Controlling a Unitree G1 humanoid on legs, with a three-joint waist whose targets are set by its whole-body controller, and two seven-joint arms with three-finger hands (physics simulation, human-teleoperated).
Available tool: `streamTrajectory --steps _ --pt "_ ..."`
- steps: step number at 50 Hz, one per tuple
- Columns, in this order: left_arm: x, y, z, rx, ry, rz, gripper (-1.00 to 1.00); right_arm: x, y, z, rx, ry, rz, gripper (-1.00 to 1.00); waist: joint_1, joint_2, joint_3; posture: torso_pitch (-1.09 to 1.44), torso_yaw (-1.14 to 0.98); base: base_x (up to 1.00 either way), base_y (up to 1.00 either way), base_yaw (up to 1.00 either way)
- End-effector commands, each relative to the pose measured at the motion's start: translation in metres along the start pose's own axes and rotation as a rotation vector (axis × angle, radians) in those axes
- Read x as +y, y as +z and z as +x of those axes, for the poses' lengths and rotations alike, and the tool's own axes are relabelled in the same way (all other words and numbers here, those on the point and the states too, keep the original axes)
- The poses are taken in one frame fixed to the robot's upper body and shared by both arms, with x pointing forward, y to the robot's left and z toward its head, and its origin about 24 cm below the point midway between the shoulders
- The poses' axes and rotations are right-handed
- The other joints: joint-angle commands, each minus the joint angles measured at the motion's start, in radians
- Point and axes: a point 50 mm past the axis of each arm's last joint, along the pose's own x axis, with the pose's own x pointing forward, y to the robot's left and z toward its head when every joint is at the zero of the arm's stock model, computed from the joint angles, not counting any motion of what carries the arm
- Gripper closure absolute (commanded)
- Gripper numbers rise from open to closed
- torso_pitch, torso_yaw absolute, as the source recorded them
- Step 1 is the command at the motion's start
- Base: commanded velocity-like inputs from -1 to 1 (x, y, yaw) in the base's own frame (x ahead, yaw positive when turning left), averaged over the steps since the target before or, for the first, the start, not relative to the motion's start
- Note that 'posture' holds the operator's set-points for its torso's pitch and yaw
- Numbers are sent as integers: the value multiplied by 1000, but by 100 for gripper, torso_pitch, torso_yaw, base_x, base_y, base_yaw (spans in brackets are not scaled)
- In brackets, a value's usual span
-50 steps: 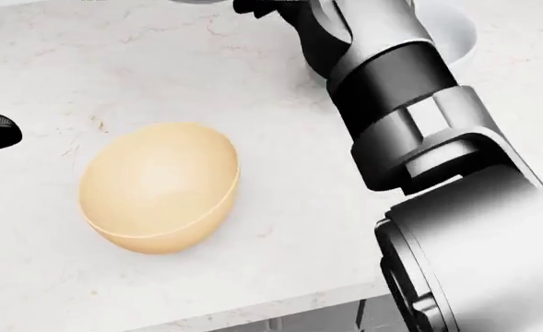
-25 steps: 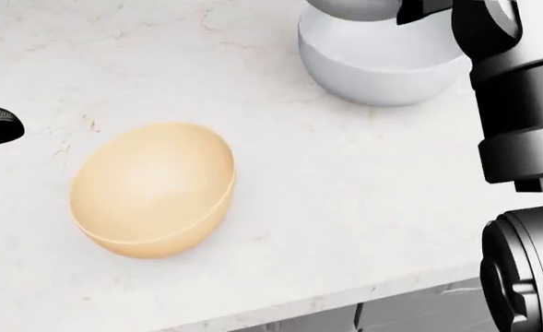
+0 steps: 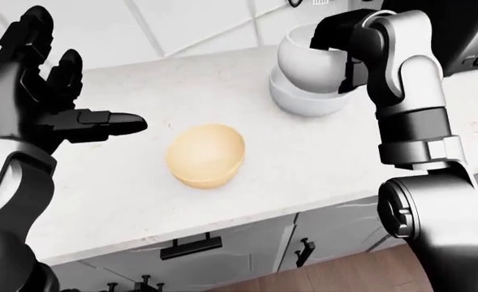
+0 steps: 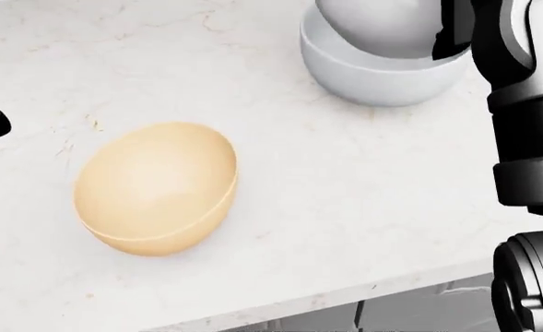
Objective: Stack the bowls from largest to smallest.
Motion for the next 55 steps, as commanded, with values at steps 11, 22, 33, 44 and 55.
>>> streamTrajectory --steps 11,22,33,44,55 --pt "3 14 -1 -82 15 9 -100 -23 -3 -11 21 -114 1 47 0 3 -33 0 0 0 0 0" --pt "4 13 -1 -80 18 4 -100 -27 1 -20 9 -122 12 15 1 5 -33 0 0 0 0 0" --pt "3 16 -2 -86 18 2 -100 -28 0 -28 3 -112 25 -29 -1 3 -33 0 0 0 0 0" --pt "3 17 -1 -87 20 0 -100 -56 -4 -57 -8 -165 52 -36 -2 4 -30 0 0 0 0 0" --pt "3 14 -1 -83 24 0 -100 -75 22 -102 -153 -254 86 -35 -6 6 -22 0 0 0 0 0"
